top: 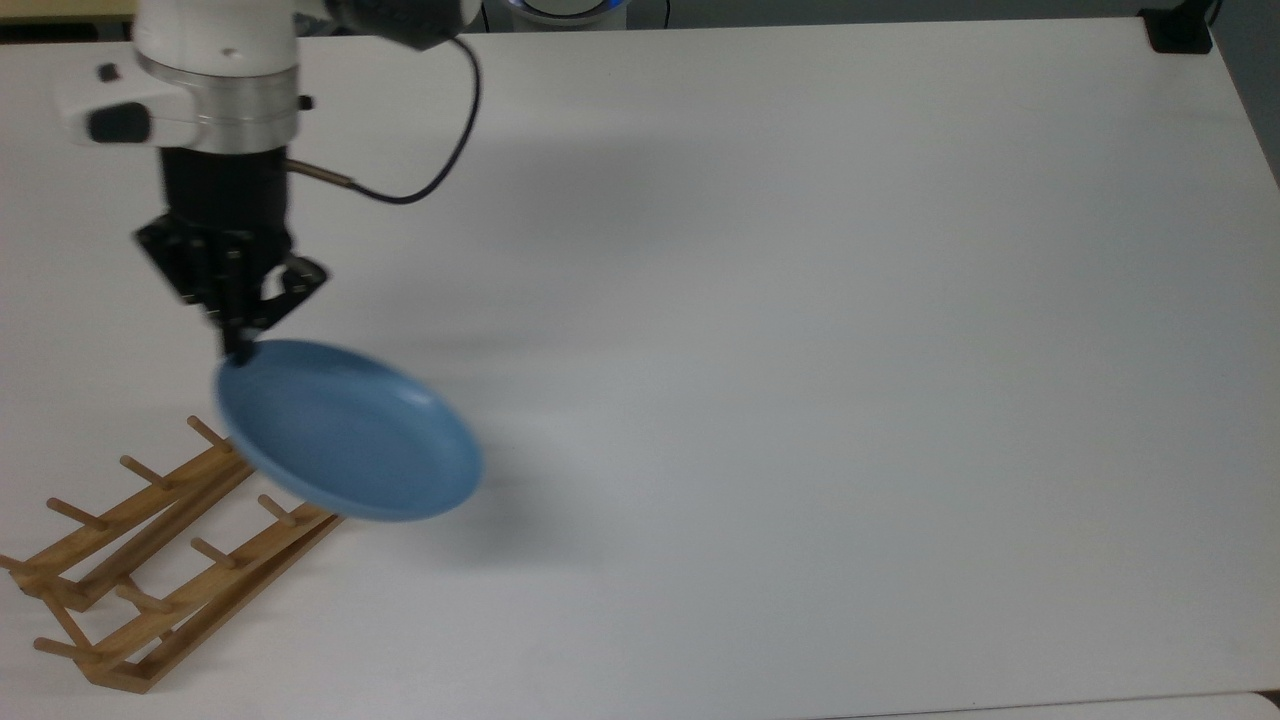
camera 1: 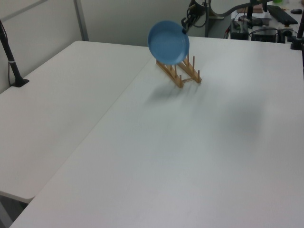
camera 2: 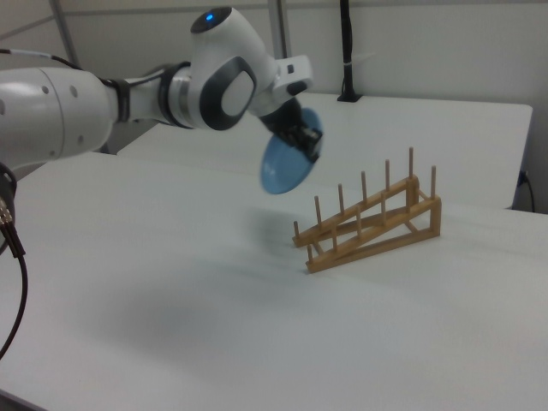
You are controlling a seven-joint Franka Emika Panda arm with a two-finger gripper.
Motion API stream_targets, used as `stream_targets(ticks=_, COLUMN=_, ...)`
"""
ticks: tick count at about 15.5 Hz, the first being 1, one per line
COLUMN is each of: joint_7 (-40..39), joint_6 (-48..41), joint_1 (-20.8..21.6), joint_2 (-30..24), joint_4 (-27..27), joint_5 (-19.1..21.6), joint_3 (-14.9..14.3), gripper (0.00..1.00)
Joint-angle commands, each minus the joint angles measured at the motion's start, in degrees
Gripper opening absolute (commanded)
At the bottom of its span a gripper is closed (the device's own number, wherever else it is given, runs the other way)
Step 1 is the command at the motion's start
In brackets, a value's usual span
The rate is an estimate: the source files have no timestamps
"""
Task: Pick plate from plate rack
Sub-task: 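Lift the blue plate out of the rack and carry it away, then lower the blue plate flat onto the table and open the gripper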
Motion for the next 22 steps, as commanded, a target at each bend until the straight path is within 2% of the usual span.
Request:
stream_targets(ticks=1, joint_7=-3.78, joint_6=-12.7, joint_1=0.49, joint_2=-2.67, joint_4=-1.86, joint_5=3.33, joint_3=3.1, gripper=0.0)
stream_targets(ticks=6, joint_7=-17.91, joint_6=-31.69, joint_1=2.06, joint_2=-1.97, joint_4=-3.17, joint_5=3.68, joint_3=7.14, gripper=0.0)
stream_targets(ticks=11, joint_7=-30.76, joint_6=-33.83, joint_1=3.39, joint_2=3.11, joint_4=-6.25, joint_5=4.56, joint_3=7.15, gripper=0.0)
stream_targets(ticks=14, joint_7=-35.52, joint_6=-33.83, joint_1=3.3, joint_2=4.71, joint_4=-6.6, joint_5=4.83, joint_3=7.15, gripper=0.0)
stream_targets(ticks=15, joint_7=-36.22, joint_6=-33.75, joint_1=3.3, joint_2=4.8, joint_4=-6.69, joint_5=4.83, joint_3=7.15, gripper=0.06)
stream_targets(ticks=17, joint_7=-35.97, joint_6=-33.75, joint_1=3.48, joint_2=5.59, joint_4=-6.52, joint_5=4.83, joint_3=7.15, gripper=0.5)
stream_targets(ticks=18, joint_7=-35.62, joint_6=-33.66, joint_1=3.65, joint_2=5.5, joint_4=-6.34, joint_5=4.74, joint_3=7.06, gripper=0.75)
stream_targets(ticks=19, joint_7=-34.66, joint_6=-33.83, joint_1=3.66, joint_2=5.07, joint_4=-5.99, joint_5=4.57, joint_3=7.06, gripper=0.93)
stream_targets(ticks=20, joint_7=-32.56, joint_6=-34.01, joint_1=3.66, joint_2=4.19, joint_4=-5.9, joint_5=4.22, joint_3=7.06, gripper=1.0)
stream_targets(ticks=22, joint_7=-27.9, joint_6=-34.36, joint_1=3.74, joint_2=1.12, joint_4=-5.81, joint_5=3.77, joint_3=6.97, gripper=1.0)
